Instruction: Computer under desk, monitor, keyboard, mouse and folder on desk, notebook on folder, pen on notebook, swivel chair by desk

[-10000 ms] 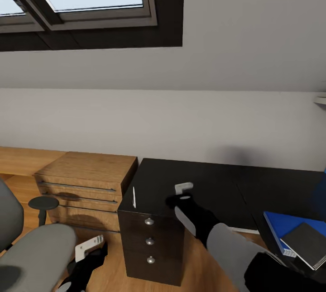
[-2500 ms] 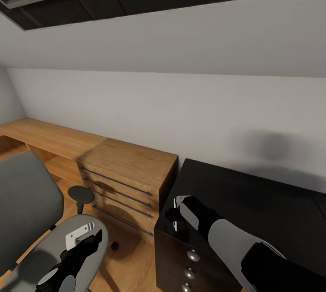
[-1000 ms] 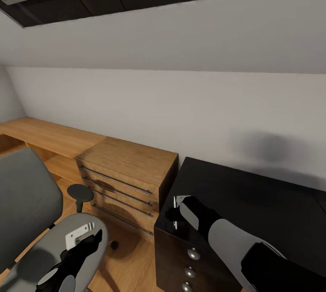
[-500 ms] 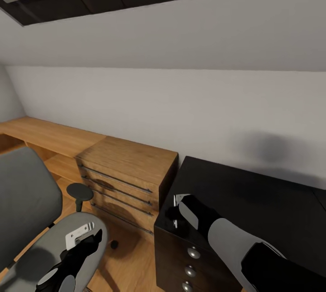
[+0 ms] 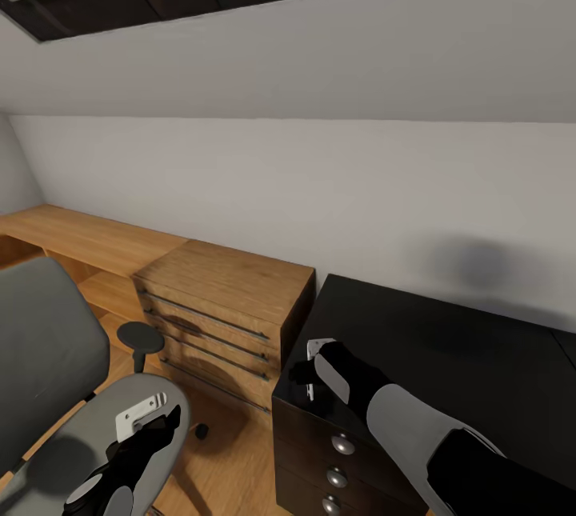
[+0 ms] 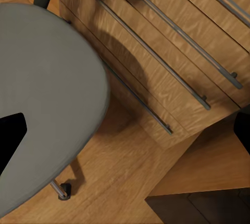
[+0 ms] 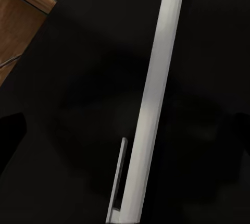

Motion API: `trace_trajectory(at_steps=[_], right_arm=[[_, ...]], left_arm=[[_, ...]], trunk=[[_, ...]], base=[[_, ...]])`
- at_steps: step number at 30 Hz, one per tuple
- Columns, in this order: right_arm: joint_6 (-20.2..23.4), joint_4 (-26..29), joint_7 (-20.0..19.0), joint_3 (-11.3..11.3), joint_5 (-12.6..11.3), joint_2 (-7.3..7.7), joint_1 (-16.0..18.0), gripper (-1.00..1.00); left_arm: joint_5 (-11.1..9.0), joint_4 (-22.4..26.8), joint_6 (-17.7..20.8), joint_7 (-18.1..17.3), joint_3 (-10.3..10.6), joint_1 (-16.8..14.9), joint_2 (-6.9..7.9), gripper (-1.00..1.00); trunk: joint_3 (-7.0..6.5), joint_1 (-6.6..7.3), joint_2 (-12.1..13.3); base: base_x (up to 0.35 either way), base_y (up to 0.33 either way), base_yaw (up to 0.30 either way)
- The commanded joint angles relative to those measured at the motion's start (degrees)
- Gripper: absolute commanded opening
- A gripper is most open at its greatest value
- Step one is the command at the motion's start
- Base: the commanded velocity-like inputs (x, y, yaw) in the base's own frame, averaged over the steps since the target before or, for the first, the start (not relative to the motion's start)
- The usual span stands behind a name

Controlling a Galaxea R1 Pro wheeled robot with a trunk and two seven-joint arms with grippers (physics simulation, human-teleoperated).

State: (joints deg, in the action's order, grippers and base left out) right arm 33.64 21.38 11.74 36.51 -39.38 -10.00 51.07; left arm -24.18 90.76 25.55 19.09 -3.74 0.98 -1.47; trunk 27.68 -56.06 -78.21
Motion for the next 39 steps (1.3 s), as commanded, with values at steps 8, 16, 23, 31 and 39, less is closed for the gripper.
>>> trace_trajectory(at_steps=[8, 16, 23, 31, 39], right_arm=[[-0.24, -2.83, 0.12, 0.14, -2.02, 0.00, -0.02, 1.00], [-0.24, -2.83, 0.15, 0.14, -2.02, 0.00, -0.01, 1.00], [-0.16, -2.91, 0.21, 0.14, -2.02, 0.00, -0.01, -1.00], [-0.10, -2.84, 0.21, 0.09, -2.02, 0.00, -0.01, -1.00], [-0.07, -2.83, 0.21, 0.13, -2.05, 0.00, -0.01, -1.00]], left_arm=[[-0.60, 0.12, 0.20, 0.34, -0.04, -0.01, -0.03, 1.00], [-0.60, 0.12, 0.20, 0.34, -0.04, -0.01, -0.03, 1.00], [-0.60, 0.12, 0.20, 0.34, -0.06, -0.01, -0.03, 1.00], [-0.60, 0.12, 0.14, 0.34, -0.12, -0.01, -0.03, 1.00], [-0.60, 0.12, 0.11, 0.34, -0.06, -0.01, -0.03, 1.00]], trunk=[[0.08, -0.02, -0.03], [0.08, -0.02, -0.03], [0.08, -0.02, -0.03], [0.08, -0.02, -0.03], [0.08, -0.02, -0.03]], base=[[0.000, 0.000, 0.000], [0.000, 0.000, 0.000], [0.000, 0.000, 0.000], [0.000, 0.000, 0.000], [0.000, 0.000, 0.000]])
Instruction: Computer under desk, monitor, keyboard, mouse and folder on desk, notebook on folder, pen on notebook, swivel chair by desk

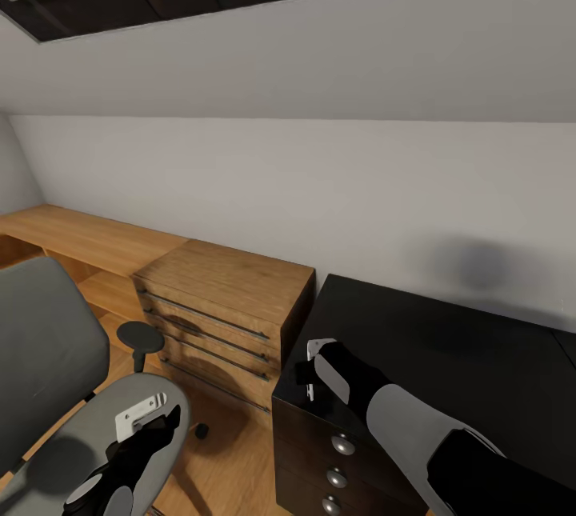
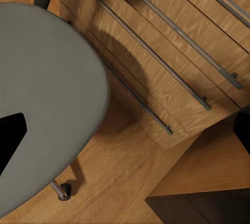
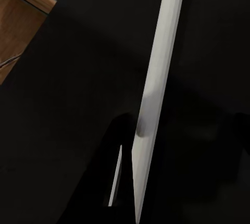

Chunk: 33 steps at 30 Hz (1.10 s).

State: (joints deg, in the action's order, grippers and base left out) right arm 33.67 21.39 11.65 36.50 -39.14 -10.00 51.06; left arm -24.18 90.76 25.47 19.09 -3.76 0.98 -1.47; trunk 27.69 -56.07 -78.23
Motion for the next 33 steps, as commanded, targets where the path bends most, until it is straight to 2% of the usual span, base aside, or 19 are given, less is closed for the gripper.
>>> trace_trajectory(at_steps=[1, 33], right_arm=[[-0.09, -2.84, 0.31, 0.15, -2.31, 0.00, 0.00, -1.00], [-0.09, -2.38, 0.07, -0.01, -2.83, 0.00, -0.01, -1.00]], left_arm=[[-0.60, 0.12, 0.20, 0.34, -0.03, -0.01, -0.03, 1.00], [-0.60, 0.12, 0.19, 0.34, -0.02, -0.01, -0.03, 1.00]], trunk=[[0.07, -0.01, -0.02], [0.07, -0.01, -0.02]], base=[[0.000, 0.000, 0.000], [0.000, 0.000, 0.000]])
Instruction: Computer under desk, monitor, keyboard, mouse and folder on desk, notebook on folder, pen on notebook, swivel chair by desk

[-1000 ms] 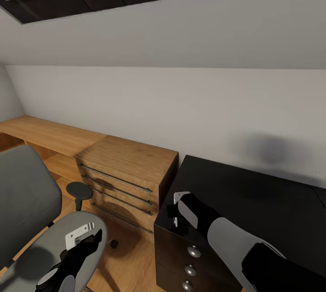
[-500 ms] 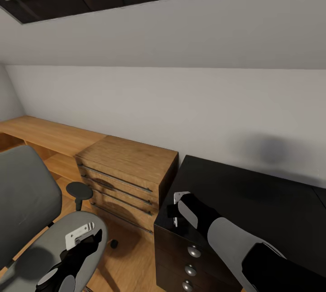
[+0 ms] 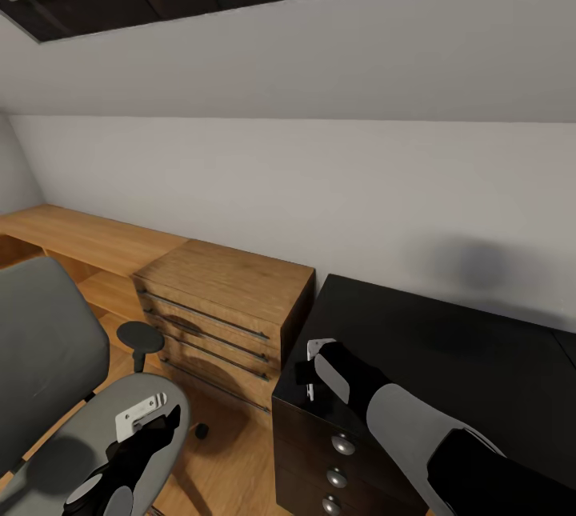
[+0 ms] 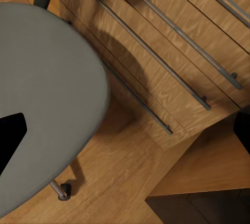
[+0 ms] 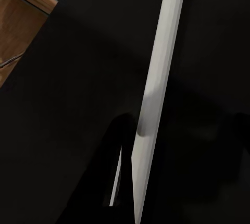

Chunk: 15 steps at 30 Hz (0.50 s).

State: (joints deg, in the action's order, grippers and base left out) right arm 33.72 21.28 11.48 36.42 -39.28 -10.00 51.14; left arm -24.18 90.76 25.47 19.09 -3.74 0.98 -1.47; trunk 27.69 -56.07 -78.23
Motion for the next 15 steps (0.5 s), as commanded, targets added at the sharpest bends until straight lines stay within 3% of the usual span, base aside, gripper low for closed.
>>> trace_trajectory(at_steps=[1, 15], right_arm=[[-0.15, -2.26, 0.23, 0.07, -2.71, 0.00, -0.09, -1.00], [-0.06, -2.21, 0.12, -0.20, -2.82, 0.00, -0.08, -1.00]], left_arm=[[-0.60, 0.12, 0.20, 0.34, -0.04, -0.01, -0.03, 1.00], [-0.60, 0.13, 0.15, 0.29, 0.04, -0.01, -0.03, 1.00]], trunk=[[0.07, -0.02, -0.01], [0.07, -0.02, -0.01]], base=[[0.000, 0.000, 0.000], [0.000, 0.000, 0.000]])
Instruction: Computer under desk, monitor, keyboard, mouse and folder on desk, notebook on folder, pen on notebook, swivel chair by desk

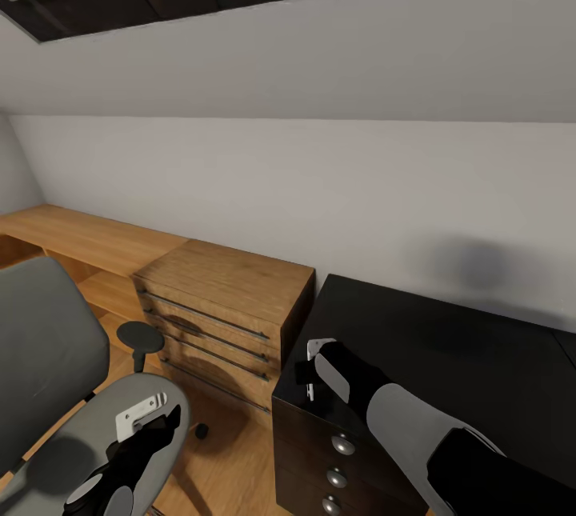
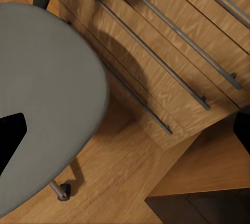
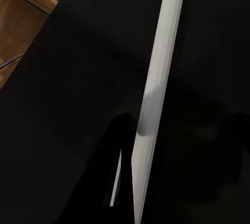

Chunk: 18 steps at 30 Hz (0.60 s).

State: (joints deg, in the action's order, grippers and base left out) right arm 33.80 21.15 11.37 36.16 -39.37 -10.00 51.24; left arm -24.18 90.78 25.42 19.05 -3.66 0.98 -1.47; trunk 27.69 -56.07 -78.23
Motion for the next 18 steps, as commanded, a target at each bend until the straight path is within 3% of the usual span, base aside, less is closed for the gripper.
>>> trace_trajectory(at_steps=[1, 11, 18], right_arm=[[-0.14, -2.08, 0.24, 0.05, -2.73, 0.00, -0.17, -1.00], [0.50, -2.06, 0.13, -0.12, -3.04, 0.00, -0.20, -1.00], [1.69, -2.00, 0.14, -0.97, -5.26, 0.00, -0.18, -1.00]], left_arm=[[-0.60, 0.13, 0.19, 0.33, -0.04, -0.01, -0.03, 1.00], [-0.60, 0.18, 0.16, 0.30, 0.06, -0.01, -0.03, 1.00], [-0.60, 0.19, 0.16, 0.30, 0.11, -0.01, -0.03, 1.00]], trunk=[[0.07, -0.02, -0.01], [0.07, -0.02, -0.01], [0.07, -0.02, -0.01]], base=[[0.000, 0.000, 0.000], [0.000, 0.000, 0.000], [0.000, 0.000, 0.000]])
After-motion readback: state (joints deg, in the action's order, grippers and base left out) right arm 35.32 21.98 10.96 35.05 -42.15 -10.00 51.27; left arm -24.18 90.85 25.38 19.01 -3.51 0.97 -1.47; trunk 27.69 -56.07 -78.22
